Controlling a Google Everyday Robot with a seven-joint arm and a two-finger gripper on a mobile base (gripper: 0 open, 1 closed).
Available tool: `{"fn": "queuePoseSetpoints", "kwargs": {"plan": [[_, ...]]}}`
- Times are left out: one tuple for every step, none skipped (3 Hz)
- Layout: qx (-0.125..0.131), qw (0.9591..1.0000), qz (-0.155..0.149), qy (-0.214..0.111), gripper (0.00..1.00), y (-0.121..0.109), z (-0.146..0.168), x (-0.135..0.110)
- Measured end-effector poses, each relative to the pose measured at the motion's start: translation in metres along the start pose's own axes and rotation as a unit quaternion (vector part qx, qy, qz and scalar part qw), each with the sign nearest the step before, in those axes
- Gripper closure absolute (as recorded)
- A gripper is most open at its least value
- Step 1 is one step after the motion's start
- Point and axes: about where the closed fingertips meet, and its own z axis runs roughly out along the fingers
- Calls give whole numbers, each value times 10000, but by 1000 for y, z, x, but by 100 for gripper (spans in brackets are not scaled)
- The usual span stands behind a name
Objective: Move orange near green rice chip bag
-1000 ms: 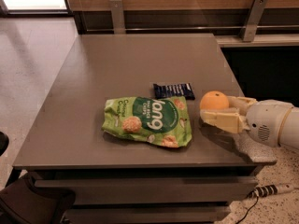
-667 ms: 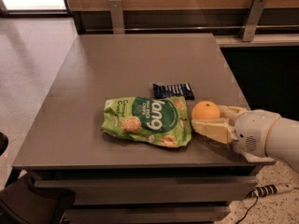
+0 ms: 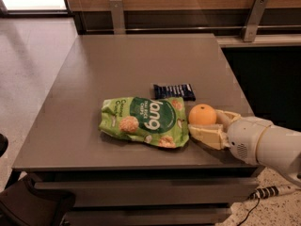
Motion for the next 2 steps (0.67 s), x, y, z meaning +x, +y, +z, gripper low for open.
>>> {"fn": "queuePoseSetpoints", "kwargs": {"plan": [[0,10000,-1,0,39,0,0,0],[-10,10000,-15,3,15,1,1,-1]]}}
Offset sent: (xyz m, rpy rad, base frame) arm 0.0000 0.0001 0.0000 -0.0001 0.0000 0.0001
